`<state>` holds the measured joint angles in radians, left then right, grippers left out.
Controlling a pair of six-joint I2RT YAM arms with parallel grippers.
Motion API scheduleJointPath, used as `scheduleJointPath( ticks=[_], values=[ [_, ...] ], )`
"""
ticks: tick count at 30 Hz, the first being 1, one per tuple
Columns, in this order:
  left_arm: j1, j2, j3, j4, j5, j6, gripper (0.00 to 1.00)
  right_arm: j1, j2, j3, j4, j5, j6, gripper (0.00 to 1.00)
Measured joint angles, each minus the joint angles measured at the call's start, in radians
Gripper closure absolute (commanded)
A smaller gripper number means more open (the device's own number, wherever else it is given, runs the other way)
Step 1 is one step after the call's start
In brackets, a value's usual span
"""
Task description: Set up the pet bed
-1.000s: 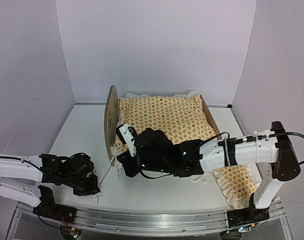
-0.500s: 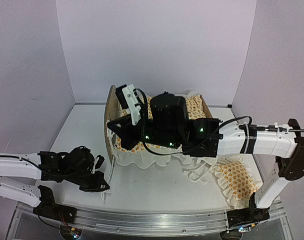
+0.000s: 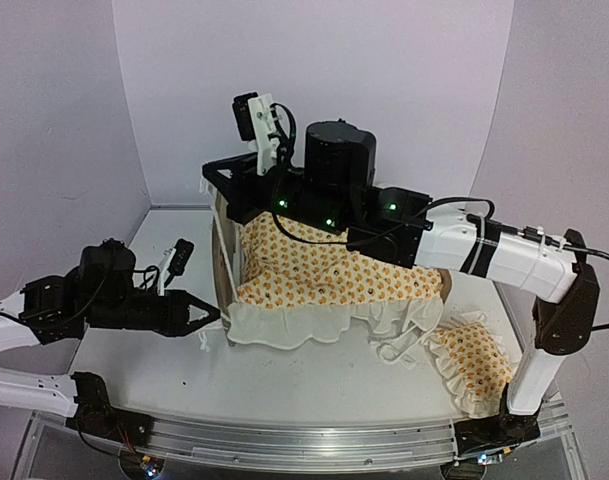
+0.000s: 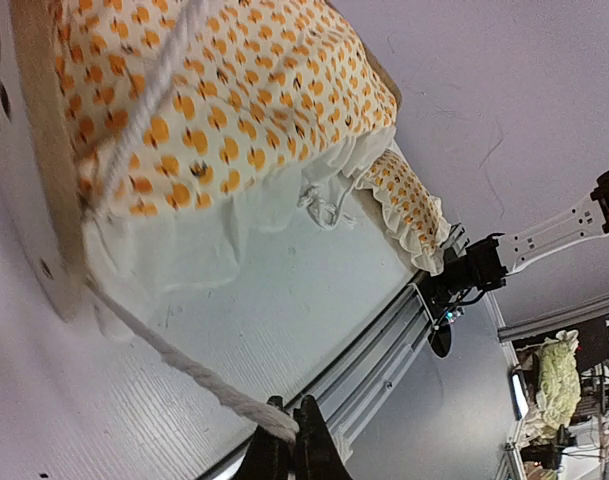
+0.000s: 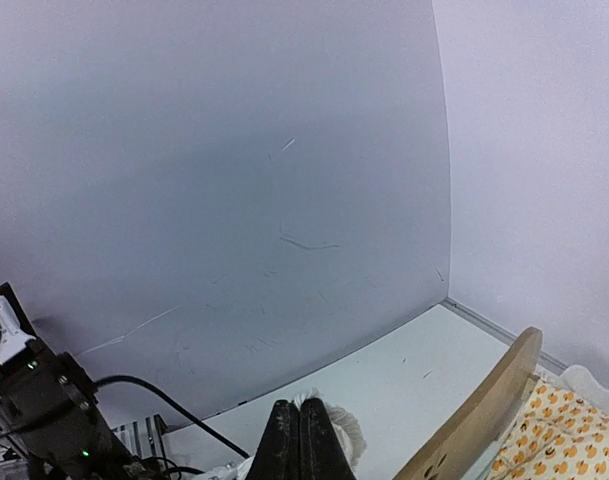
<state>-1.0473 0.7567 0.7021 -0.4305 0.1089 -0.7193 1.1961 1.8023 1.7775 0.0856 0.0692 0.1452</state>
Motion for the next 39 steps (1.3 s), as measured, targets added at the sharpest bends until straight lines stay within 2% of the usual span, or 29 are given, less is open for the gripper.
scheduleJointPath(
  ticks=[5,9,12,16,21,25,31,34,39],
  values=[
    [-0.002,0.048,0.098,-0.052,-0.034,0.086,1.00,-0.006,0.029,0.011,-0.003,-0.018,-0.004,1.00],
    [-0.006,0.065,0.095,-0.046,-0.032,0.092,1.00,-0.008,0.029,0.011,-0.006,-0.034,-0.002,1.00],
    [-0.008,0.037,0.028,-0.020,-0.043,0.056,1.00,-0.008,0.028,-0.005,-0.003,-0.055,0.005,1.00],
    [-0.008,-0.015,-0.086,-0.017,-0.143,-0.050,1.00,-0.013,0.028,-0.059,-0.016,-0.066,0.014,1.00],
    [-0.007,0.053,-0.070,0.037,-0.239,-0.086,1.00,-0.024,0.027,-0.072,-0.032,-0.075,0.016,1.00],
    [-0.005,0.142,-0.018,0.093,-0.174,-0.001,1.00,-0.031,0.027,-0.072,-0.031,-0.075,0.014,1.00],
    [-0.008,0.104,-0.034,0.206,0.081,0.092,1.00,-0.040,-0.005,-0.122,-0.029,-0.050,0.004,1.00],
    [-0.008,0.096,-0.037,0.232,0.164,0.121,1.00,-0.042,-0.019,-0.140,-0.029,-0.038,0.001,1.00],
    [-0.008,0.143,-0.031,0.259,0.154,0.147,1.00,-0.044,-0.051,-0.175,-0.028,-0.021,-0.004,1.00]
  ],
)
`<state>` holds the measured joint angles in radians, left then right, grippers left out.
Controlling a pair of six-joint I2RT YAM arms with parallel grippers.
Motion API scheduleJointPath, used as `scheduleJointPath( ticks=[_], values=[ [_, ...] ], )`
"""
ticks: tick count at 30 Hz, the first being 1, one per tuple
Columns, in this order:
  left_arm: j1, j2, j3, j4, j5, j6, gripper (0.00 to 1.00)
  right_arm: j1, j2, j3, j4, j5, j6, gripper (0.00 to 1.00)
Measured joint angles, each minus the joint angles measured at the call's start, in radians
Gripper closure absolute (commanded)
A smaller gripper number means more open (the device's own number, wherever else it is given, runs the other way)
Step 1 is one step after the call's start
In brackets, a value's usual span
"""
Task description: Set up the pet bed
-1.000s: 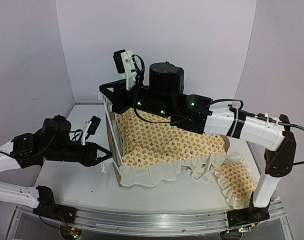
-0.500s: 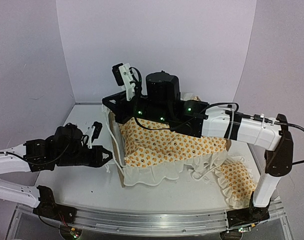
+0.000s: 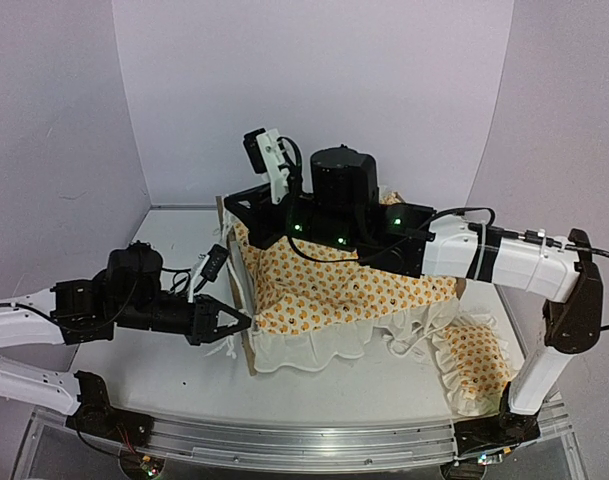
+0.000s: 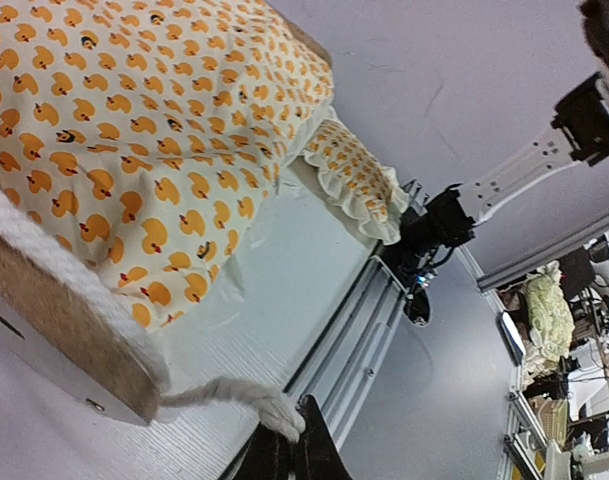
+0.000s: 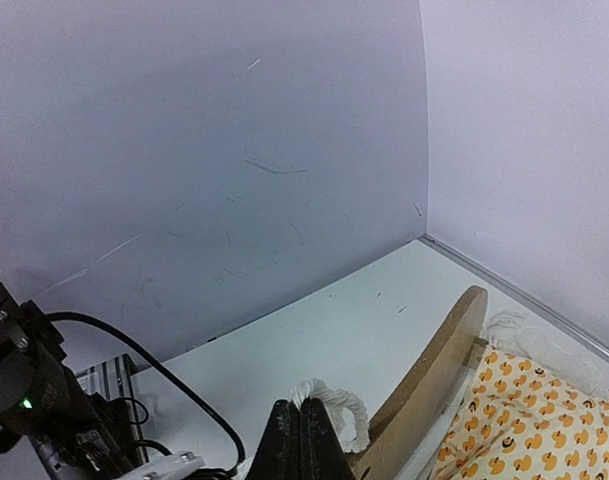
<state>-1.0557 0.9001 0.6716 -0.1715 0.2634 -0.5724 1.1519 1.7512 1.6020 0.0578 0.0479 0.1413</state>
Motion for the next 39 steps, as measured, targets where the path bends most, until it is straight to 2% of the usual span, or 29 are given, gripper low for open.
scheduleJointPath(
  ticks=[7,14,17,19,22,25,29,33,39],
  values=[
    [0.025,0.187,0.079,-0.029,-0.217,-0.009,1.00,-0.002,-0.069,-0.045,0.004,0.037,-0.006,1.00],
    [0.254,0.220,0.105,-0.082,-0.403,-0.007,1.00,-0.002,-0.087,-0.052,0.023,0.046,-0.007,1.00],
    [0.310,0.248,0.126,-0.137,-0.423,0.028,1.00,-0.005,-0.079,-0.052,0.029,0.045,-0.007,1.00],
    [0.325,0.238,0.125,-0.163,-0.383,0.058,1.00,-0.008,-0.068,-0.052,0.031,0.045,-0.008,1.00],
    [0.324,0.159,0.084,-0.177,-0.242,0.080,1.00,-0.013,-0.047,-0.052,0.031,0.040,-0.016,1.00],
    [0.322,-0.008,-0.005,-0.193,-0.068,0.067,1.00,-0.019,-0.020,-0.045,0.028,0.016,-0.033,1.00],
    [0.321,-0.219,-0.113,-0.206,0.096,0.018,1.00,-0.023,0.038,0.020,0.027,-0.048,-0.036,1.00],
    [0.323,-0.322,-0.146,-0.253,0.163,-0.013,1.00,-0.022,0.106,0.095,0.040,-0.143,0.005,1.00],
    [0.323,-0.330,-0.146,-0.257,0.236,-0.031,1.00,0.005,0.265,0.190,0.058,-0.241,0.070,1.00]
  ],
)
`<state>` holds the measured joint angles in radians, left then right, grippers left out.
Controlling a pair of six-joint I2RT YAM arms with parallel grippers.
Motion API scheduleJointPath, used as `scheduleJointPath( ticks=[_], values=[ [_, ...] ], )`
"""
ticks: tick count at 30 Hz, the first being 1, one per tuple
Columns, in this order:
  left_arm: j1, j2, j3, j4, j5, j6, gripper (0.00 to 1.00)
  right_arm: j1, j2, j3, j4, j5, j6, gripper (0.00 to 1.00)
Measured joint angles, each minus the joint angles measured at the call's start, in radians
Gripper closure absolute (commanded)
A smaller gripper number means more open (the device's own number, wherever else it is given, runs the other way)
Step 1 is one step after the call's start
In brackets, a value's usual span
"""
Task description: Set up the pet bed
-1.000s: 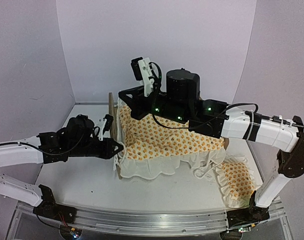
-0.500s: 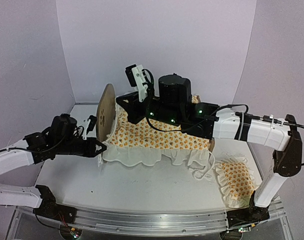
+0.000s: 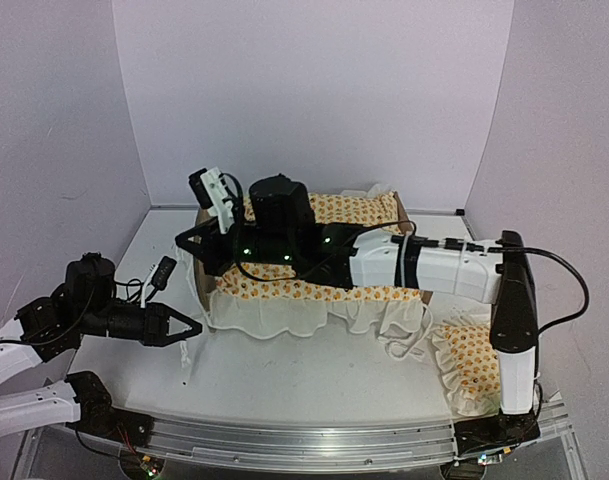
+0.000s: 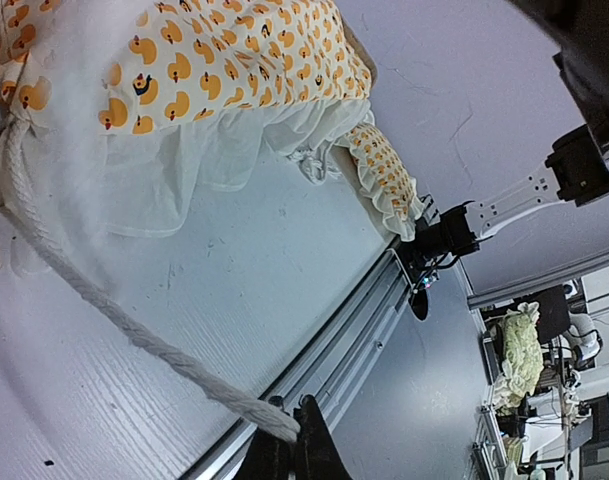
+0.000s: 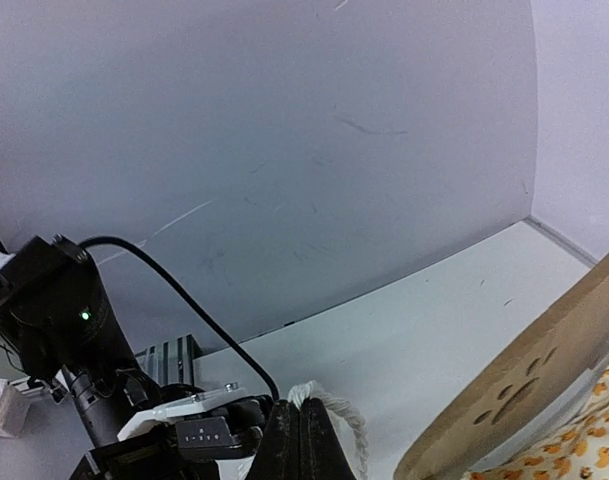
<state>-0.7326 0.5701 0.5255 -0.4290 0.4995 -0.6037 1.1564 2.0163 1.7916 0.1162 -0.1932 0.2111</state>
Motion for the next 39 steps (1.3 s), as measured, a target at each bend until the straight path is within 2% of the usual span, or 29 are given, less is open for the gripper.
scheduleJointPath(
  ticks=[10,11,13,16,19,22,26,29,31,35,39],
  values=[
    [0.000,-0.041,-0.001,-0.042,0.029,0.005,1.00,0.048,0.208,0.088,-0.037,0.018,0.046,1.00],
    [0.000,-0.048,-0.001,-0.042,0.027,0.005,1.00,0.054,0.220,0.096,-0.047,0.019,0.048,0.97],
    [0.000,-0.057,-0.001,-0.041,0.024,0.006,1.00,0.065,0.237,0.103,-0.080,0.024,0.056,0.85],
    [-0.002,-0.048,0.012,-0.052,0.020,0.012,1.00,0.074,0.237,0.103,-0.129,0.031,0.080,0.58],
    [-0.002,-0.032,0.025,-0.059,0.018,0.018,1.00,0.069,0.202,0.060,-0.160,0.060,0.106,0.46],
    [-0.003,-0.026,0.037,-0.050,-0.005,0.026,1.00,0.040,0.097,-0.053,-0.217,0.064,0.135,0.40],
    [-0.003,-0.016,0.048,-0.045,-0.043,0.027,1.00,0.012,-0.096,-0.225,-0.231,0.056,0.132,0.37],
    [-0.004,0.002,0.065,-0.044,-0.079,0.027,1.00,0.018,-0.230,-0.395,-0.129,0.062,0.128,0.35],
    [-0.004,0.012,0.078,-0.043,-0.103,0.027,1.00,0.060,-0.243,-0.483,-0.001,0.089,0.127,0.34],
    [-0.004,0.010,0.082,-0.045,-0.132,0.027,1.00,0.166,-0.125,-0.621,0.286,0.192,0.129,0.34],
    [-0.004,-0.016,0.082,-0.060,-0.158,0.027,1.00,0.222,0.064,-0.674,0.509,0.286,0.129,0.34]
  ],
)
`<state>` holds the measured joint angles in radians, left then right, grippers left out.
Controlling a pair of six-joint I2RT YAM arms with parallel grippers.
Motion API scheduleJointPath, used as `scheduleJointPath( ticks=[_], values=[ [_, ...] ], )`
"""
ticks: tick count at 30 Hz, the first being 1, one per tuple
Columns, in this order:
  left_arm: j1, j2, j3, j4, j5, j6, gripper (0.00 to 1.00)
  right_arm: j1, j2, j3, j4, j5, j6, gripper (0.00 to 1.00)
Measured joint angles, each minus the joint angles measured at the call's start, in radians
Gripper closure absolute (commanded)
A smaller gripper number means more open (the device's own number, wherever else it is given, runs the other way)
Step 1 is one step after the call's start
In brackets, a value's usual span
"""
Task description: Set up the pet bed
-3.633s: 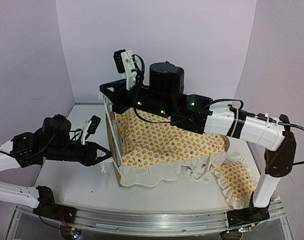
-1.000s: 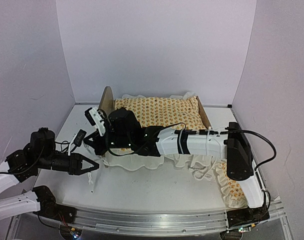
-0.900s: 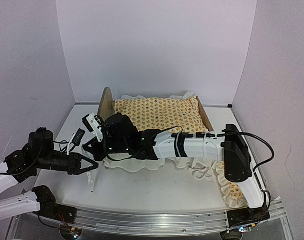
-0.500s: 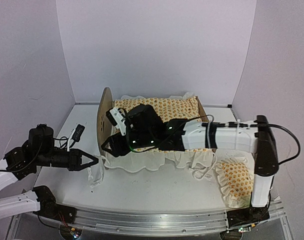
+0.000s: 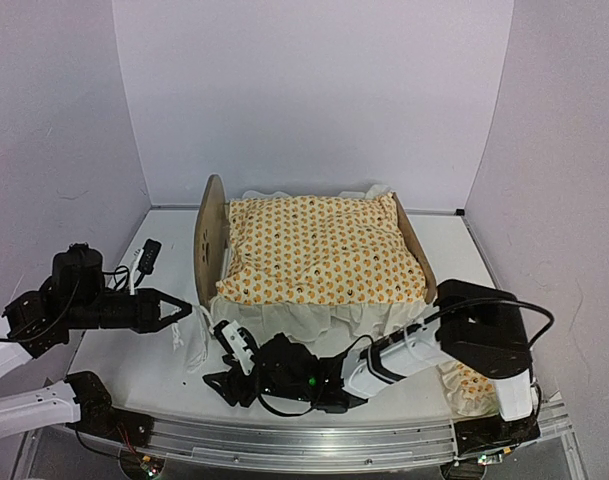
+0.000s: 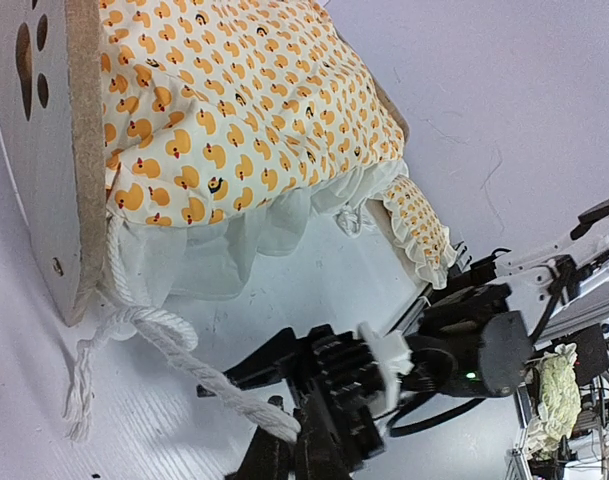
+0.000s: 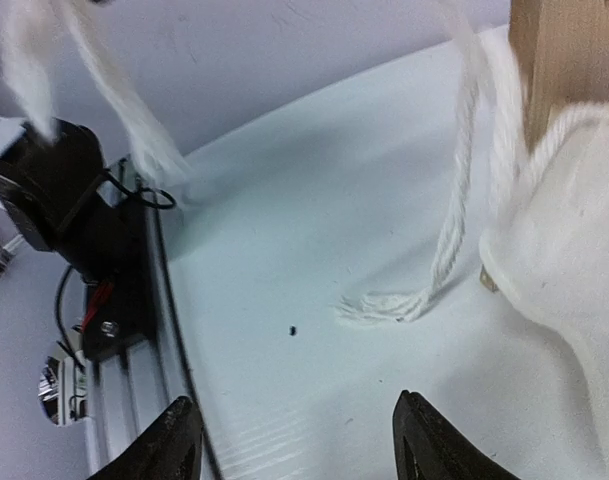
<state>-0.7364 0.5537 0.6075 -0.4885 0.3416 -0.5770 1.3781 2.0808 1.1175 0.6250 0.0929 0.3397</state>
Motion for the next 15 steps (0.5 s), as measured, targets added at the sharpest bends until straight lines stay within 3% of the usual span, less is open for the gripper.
scheduleJointPath(
  ticks=[5,15],
  values=[
    [0.000,-0.015,0.008,-0.031,-0.016,0.000,1.00,-0.012,0.140,0.021,0.153,0.105,0.025,0.35],
    [0.000,-0.028,0.014,-0.056,-0.016,0.000,1.00,-0.023,0.369,0.268,0.330,0.238,0.071,0.46]
  ],
)
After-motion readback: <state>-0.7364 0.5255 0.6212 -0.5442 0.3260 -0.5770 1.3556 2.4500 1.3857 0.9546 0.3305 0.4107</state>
